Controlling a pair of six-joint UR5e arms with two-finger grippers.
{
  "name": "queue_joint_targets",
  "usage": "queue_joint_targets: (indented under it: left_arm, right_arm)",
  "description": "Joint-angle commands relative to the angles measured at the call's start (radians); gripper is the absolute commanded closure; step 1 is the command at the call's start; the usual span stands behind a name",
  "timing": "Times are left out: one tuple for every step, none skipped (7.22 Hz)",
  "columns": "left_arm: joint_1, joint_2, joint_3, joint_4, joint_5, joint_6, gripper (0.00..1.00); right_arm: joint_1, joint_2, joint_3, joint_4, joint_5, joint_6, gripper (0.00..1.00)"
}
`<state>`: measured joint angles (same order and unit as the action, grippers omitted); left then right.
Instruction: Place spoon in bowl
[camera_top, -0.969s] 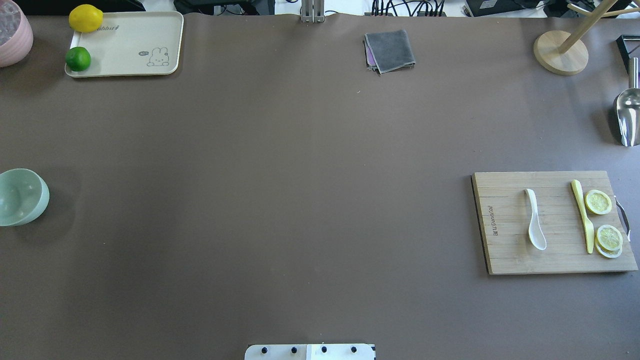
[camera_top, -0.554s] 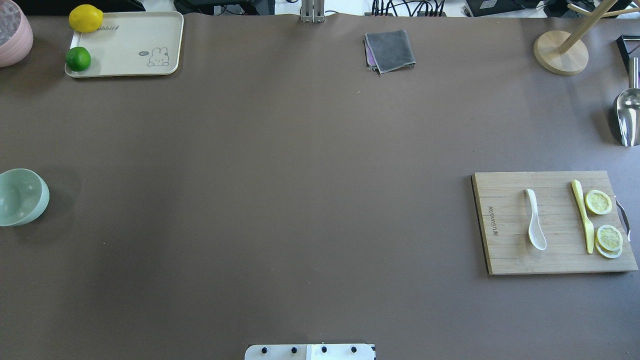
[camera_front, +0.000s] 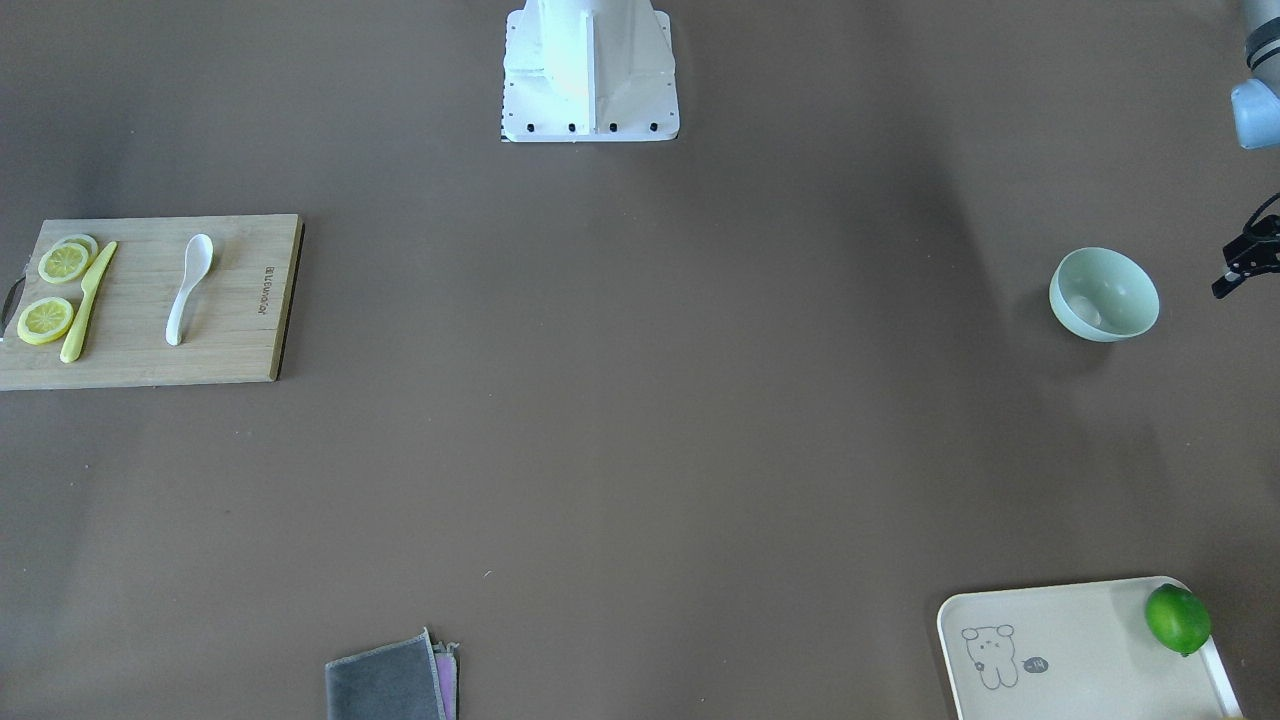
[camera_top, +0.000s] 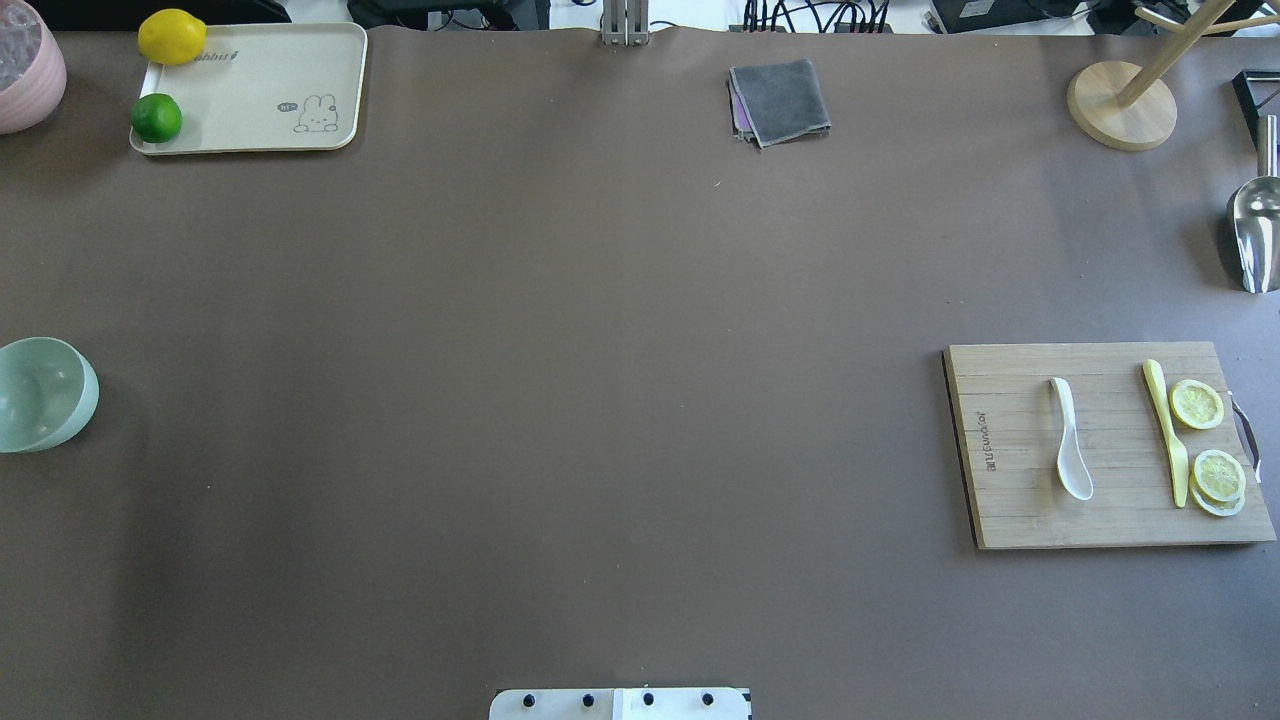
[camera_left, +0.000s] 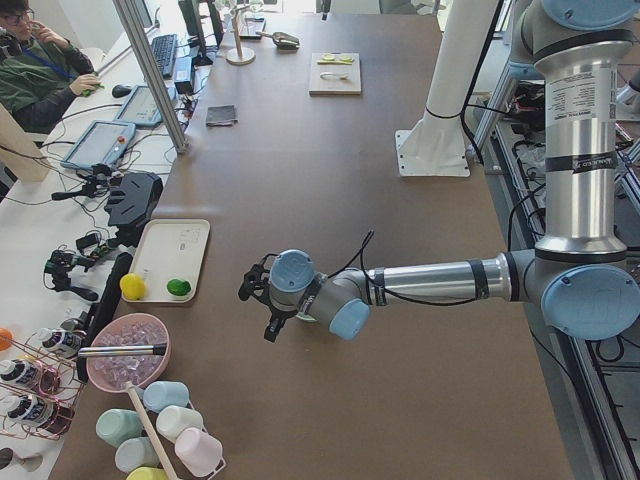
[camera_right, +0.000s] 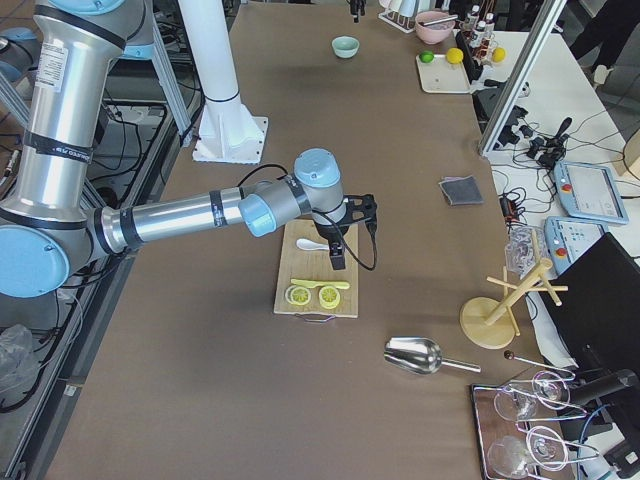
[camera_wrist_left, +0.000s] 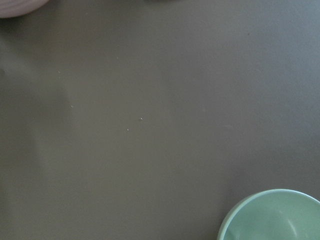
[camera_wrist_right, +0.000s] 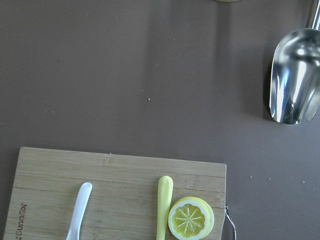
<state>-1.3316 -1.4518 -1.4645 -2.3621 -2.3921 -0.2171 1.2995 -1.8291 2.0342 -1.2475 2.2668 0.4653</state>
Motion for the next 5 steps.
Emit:
queue_joint_targets:
  left_arm:
    - [0.064,0.017,0.073,-0.159,-0.024,-0.067,0.10]
    - [0.077,0.018,0.100,-0.208,-0.025,-0.074,0.20]
    - [0.098,0.018,0.110,-0.221,-0.024,-0.091,0.30]
    - [0.118,0.019,0.115,-0.239,-0.021,-0.094,0.30]
    - [0.132,0.019,0.115,-0.241,-0.019,-0.094,0.31]
  right_arm:
    - [-0.006,-0.006,0.000,0.019,0.000,0.010,0.00]
    - [-0.006,-0.006,0.000,0.019,0.000,0.010,0.00]
    - [-0.006,-0.006,0.001,0.019,0.000,0.010,0.00]
    - [-0.006,-0.006,0.000,0.019,-0.001,0.010,0.00]
    - [-0.006,-0.006,0.000,0.019,-0.001,0.010,0.00]
